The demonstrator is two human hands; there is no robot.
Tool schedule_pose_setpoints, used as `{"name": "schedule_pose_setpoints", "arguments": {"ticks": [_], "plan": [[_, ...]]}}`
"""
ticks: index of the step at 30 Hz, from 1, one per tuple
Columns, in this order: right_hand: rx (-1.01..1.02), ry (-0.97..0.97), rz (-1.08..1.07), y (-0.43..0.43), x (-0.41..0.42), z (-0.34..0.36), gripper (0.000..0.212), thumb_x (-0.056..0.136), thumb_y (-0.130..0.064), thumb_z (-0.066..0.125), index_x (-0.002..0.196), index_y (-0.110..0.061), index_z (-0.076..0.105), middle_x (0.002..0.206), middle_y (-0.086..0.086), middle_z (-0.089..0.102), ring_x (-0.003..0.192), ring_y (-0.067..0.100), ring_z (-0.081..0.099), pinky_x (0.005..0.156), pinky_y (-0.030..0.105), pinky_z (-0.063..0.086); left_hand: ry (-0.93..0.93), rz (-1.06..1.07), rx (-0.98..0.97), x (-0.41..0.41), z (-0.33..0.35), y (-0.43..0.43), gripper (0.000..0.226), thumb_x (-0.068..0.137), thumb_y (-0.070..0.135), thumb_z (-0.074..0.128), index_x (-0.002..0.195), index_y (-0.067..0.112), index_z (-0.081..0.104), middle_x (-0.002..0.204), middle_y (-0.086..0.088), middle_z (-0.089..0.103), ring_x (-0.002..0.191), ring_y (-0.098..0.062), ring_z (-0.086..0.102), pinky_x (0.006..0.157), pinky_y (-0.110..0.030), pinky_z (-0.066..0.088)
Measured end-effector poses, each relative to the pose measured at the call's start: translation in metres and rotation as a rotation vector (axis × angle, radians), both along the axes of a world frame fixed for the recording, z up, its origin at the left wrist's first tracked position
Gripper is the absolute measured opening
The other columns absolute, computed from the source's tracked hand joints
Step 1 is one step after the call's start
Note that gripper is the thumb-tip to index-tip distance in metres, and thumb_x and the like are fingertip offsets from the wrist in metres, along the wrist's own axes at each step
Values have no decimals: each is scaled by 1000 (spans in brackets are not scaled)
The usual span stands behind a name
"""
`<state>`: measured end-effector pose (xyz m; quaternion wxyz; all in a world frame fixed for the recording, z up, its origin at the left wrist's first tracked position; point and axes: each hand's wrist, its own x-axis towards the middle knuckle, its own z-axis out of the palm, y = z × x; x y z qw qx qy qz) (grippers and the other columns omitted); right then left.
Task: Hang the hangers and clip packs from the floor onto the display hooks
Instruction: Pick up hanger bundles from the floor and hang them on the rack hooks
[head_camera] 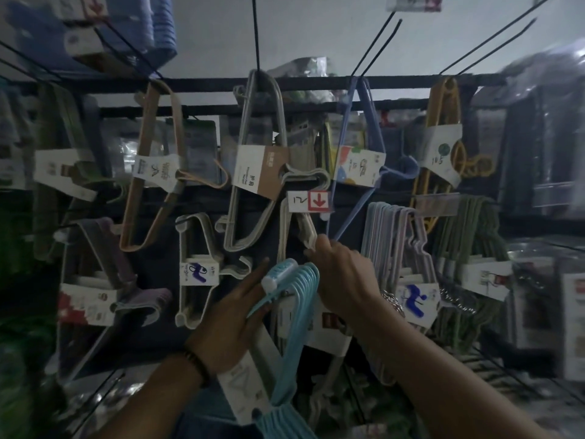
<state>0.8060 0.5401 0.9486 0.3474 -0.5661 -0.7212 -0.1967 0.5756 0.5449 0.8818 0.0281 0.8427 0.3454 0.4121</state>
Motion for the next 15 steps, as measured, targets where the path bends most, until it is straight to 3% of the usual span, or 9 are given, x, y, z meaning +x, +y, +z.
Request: {"name": "schedule_pose_setpoints", "arguments": {"ticks": [3,6,8,11,15], "plan": [[3,-57,-55,-2,7,-9,19,105,-35,53,107,-23,40,106,-1,61,83,28,69,62,38,43,-11,-10,-5,2,-6,6,64,108,19,50,162,45,26,167,25,27,153,-1,31,126,-34,31],[24,-13,-77,2,14,-19,28,100,-34,63,108,-26,37,106,-3,60,77,24,69,63,42,56,18,-4,21,7,-5,5,69,108,21,48,156,62,21,164,35,27,152,5,30,125,-21,27],[-8,2,-75,10,16,-22,32,98,-33,67,108,-27,37,105,-4,59,74,21,68,65,44,60,38,11,35,9,-3,6,69,108,19,49,156,61,22,164,33,28,151,5,31,125,-22,28],[-14,11,-60,24,14,-22,34,96,-27,69,108,-26,37,104,-3,61,75,22,67,61,40,56,56,35,37,11,5,6,66,109,17,50,158,54,26,162,33,33,148,2,39,122,-28,37],[-2,5,-36,42,8,-24,28,99,-27,64,111,-23,39,105,-2,62,80,28,71,63,40,53,95,80,10,11,8,1,69,109,20,50,156,61,21,157,41,32,144,6,43,118,-25,40]]}}
